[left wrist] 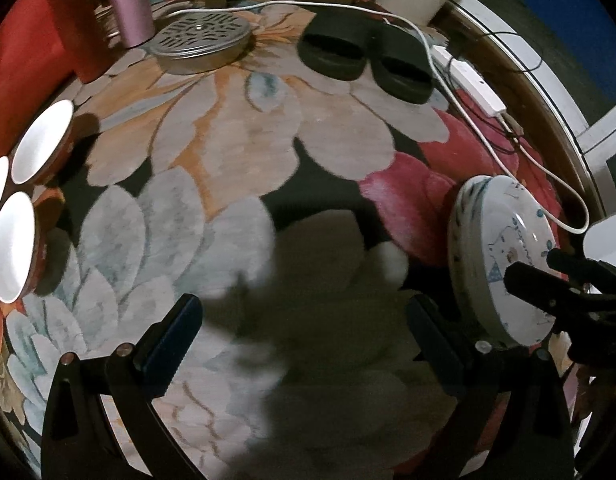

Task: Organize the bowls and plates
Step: 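Move the left tool back toward the three white bowls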

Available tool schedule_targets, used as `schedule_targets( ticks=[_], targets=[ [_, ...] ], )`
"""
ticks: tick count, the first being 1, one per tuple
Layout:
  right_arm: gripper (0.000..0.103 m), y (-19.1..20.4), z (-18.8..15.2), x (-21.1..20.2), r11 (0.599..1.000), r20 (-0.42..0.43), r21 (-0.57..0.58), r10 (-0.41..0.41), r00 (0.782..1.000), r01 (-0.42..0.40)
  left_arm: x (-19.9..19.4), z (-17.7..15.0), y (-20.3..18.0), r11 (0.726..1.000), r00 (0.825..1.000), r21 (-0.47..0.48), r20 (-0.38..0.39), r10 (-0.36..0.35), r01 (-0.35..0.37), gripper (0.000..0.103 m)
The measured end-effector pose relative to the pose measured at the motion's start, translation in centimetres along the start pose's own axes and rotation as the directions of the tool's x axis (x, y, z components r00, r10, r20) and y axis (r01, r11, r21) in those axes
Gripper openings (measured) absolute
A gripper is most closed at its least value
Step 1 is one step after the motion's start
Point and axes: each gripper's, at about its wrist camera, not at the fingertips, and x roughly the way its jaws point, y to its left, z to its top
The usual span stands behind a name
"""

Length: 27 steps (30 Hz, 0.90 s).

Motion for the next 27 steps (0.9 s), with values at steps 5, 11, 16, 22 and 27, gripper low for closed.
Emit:
schedule_targets(
  ticks=[5, 11, 16, 22, 27],
  targets=[
    [0.103, 1.9, 0.4, 0.3, 0.999, -0.001, -0.037, 0.007, 1.000, -0.007, -0.3, -0.2, 2.2, 0.999, 1.000, -0.025, 0.007, 0.022, -0.022, 0.102],
    [0.103, 4.0, 0.8, 0.7, 0.997, 0.001, -0.072, 0.020, 1.000, -0.020, -0.9, -0.3, 4.5, 0.998, 0.999, -0.056, 0.014, 0.039, -0.038, 0.102],
    [0.103, 5.7, 1.0, 1.2, 0.994, -0.008, -0.102, 0.031, 0.999, -0.032, -1.2, -0.5, 6.3, 0.996, 0.998, -0.075, 0.016, 0.054, -0.052, 0.102],
    [0.103, 7.5, 1.4, 1.8, 0.991, -0.016, -0.129, 0.043, 0.999, -0.045, -1.4, -0.8, 8.6, 0.991, 0.998, -0.117, 0.009, 0.069, -0.068, 0.102],
    [0.103, 9.3, 2.0, 2.2, 0.986, -0.017, -0.158, 0.058, 0.998, -0.060, -1.7, -1.0, 10.1, 0.987, 0.997, -0.141, 0.012, 0.081, -0.079, 0.102]
  ],
)
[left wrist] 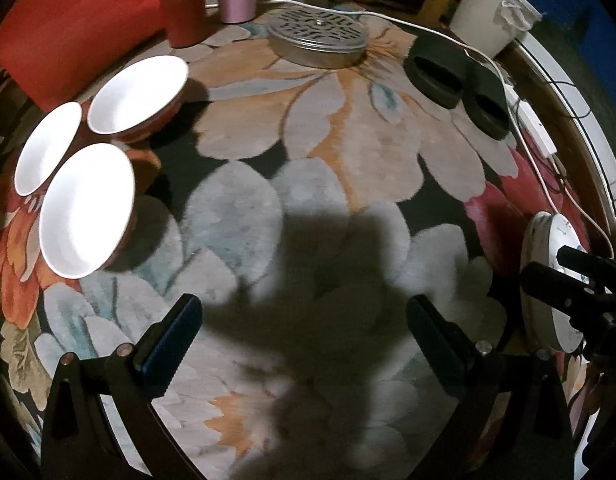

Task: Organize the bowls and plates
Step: 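Move the left tool back toward the three white bowls, then grasp the rim of a white bowl with the left tool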

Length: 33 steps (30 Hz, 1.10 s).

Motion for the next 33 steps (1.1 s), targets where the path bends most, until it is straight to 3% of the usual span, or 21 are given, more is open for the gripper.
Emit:
schedule_targets(
  ticks=[33],
  targets=[
    [0.103, 9.0, 1.6, 4.2, 0.988, -0.073, -0.143, 0.057, 0.996, -0.067, -0.5, -0.8, 9.3, 0.984, 0.998, -0.165, -0.001, 0.060, -0.059, 0.102]
  ],
)
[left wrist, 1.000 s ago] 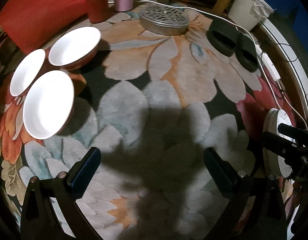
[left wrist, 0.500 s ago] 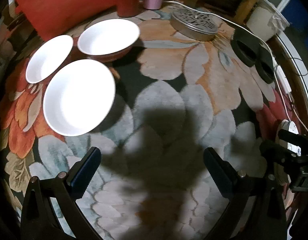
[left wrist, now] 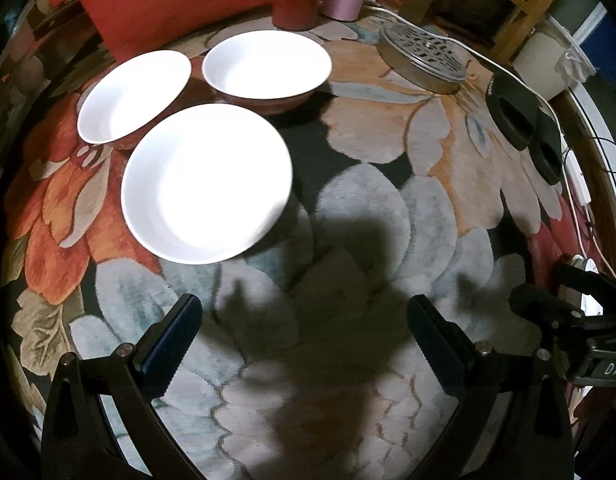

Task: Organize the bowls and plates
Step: 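Grasp the rim of a white bowl with the left tool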

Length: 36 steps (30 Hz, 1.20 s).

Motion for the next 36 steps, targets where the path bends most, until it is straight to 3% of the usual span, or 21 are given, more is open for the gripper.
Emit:
schedule_targets(
  ticks=[16, 29, 32, 34, 36],
  targets=[
    [0.103, 5.0, 3.1, 1.8, 0.996, -0.007, -0.080, 0.039, 0.999, -0.040, -1.0, 1.0, 6.5, 0.996, 0.999, -0.091, 0.047, 0.020, -0.016, 0.102],
    [0.102, 9.6, 5.4, 4.4, 0.983, -0.009, -0.060, 0.174, 0.985, -0.175, -1.2, 2.5, 12.5, 0.976, 0.994, -0.215, 0.108, -0.018, 0.041, 0.101],
    [0.102, 10.6, 5.8, 4.9, 0.973, 0.003, -0.044, 0.225, 0.974, -0.224, -0.6, 3.1, 13.0, 0.973, 0.994, -0.224, 0.103, -0.037, 0.059, 0.093],
    [0.099, 11.2, 6.2, 5.2, 0.967, 0.005, -0.033, 0.253, 0.968, -0.252, -0.1, 3.6, 13.0, 0.974, 0.995, -0.218, 0.090, -0.041, 0.060, 0.087],
    [0.081, 11.6, 6.7, 5.8, 0.964, 0.004, -0.011, 0.265, 0.964, -0.265, 0.3, 4.0, 12.8, 0.977, 0.995, -0.207, 0.086, -0.042, 0.059, 0.084]
  ],
)
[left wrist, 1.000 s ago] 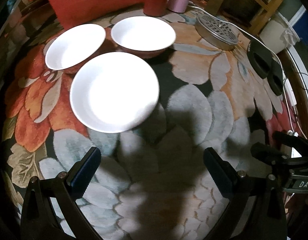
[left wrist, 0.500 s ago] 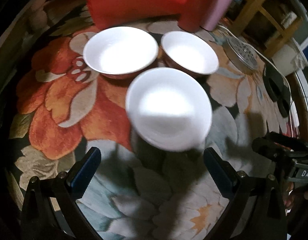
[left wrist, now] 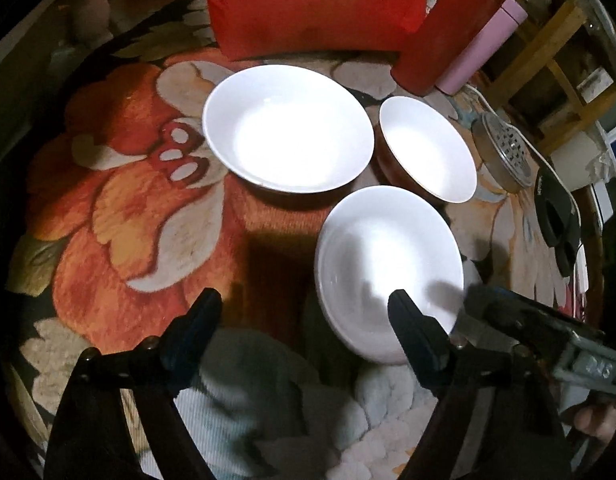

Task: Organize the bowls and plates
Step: 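Grasp the rim of a white bowl with the left tool, then carry the white bowl with the left tool over the plate stack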

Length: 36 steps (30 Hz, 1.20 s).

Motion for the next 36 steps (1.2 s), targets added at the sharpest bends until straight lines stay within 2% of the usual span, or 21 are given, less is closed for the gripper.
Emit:
schedule_targets(
  ticks=[2, 3, 4, 6, 8, 11, 12, 13, 15, 22, 26, 36],
  targets=[
    [0.068, 0.1, 0.4, 0.6, 1.000, -0.004, 0.019, 0.010, 1.000, -0.010, 0.3, 0.3, -0.3, 1.000, 1.000, 0.008, 0.000, -0.009, 0.009, 0.080],
    [0.064, 0.2, 0.5, 1.0, 0.999, -0.010, 0.030, 0.015, 1.000, -0.015, 0.5, 0.4, -0.4, 1.000, 1.000, 0.010, -0.002, -0.015, 0.015, 0.073],
    [0.062, 0.3, 0.6, 1.3, 0.999, -0.014, 0.035, 0.018, 1.000, -0.018, 0.8, 0.6, -0.6, 1.000, 1.000, 0.013, -0.006, -0.021, 0.021, 0.059],
    [0.049, 0.4, 0.7, 1.9, 0.999, -0.022, 0.043, 0.022, 1.000, -0.021, 1.5, 0.9, -0.9, 0.999, 0.999, 0.017, -0.023, -0.028, 0.028, 0.050],
    [0.045, 0.4, 0.7, 2.5, 0.998, -0.034, 0.056, 0.033, 0.999, -0.031, 2.3, 1.2, -1.0, 1.000, 0.999, 0.012, -0.037, -0.027, 0.028, 0.047],
    [0.039, 0.5, 0.7, 3.3, 0.997, -0.052, 0.062, 0.054, 0.997, -0.051, 3.0, 1.4, -1.0, 1.000, 0.998, 0.008, -0.048, -0.027, 0.027, 0.026],
    [0.032, 0.6, 0.7, 3.6, 0.997, -0.061, 0.060, 0.058, 0.996, -0.055, 3.2, 1.4, -1.0, 1.000, 0.998, 0.006, -0.053, -0.028, 0.028, 0.015],
    [0.027, 0.6, 0.8, 3.8, 0.997, -0.069, 0.060, 0.059, 0.996, -0.055, 3.4, 1.4, -1.0, 1.000, 0.998, 0.007, -0.060, -0.026, 0.027, 0.012],
    [0.011, 0.7, 0.7, 4.3, 0.997, -0.090, 0.060, 0.047, 0.995, -0.042, 3.3, 1.2, -1.0, 1.000, 0.998, 0.013, -0.054, -0.021, 0.022, 0.009],
    [0.009, 0.6, 0.0, 3.5, 0.999, -0.073, 0.046, 0.029, 0.997, -0.026, 2.4, -0.2, -2.2, 0.997, 0.998, 0.079, -0.054, -0.020, 0.024, 0.007],
    [0.009, 0.1, -0.8, 2.2, 0.999, -0.069, 0.046, 0.028, 0.997, -0.025, 1.5, -0.9, -3.0, 0.996, 0.998, 0.082, -0.060, -0.034, 0.039, 0.007],
    [0.010, -2.2, -4.0, -3.3, 0.999, -0.060, 0.046, 0.001, 0.998, 0.002, -1.6, -3.8, -8.3, 0.985, 0.995, 0.160, -0.080, -0.059, 0.071, 0.007]
  ],
)
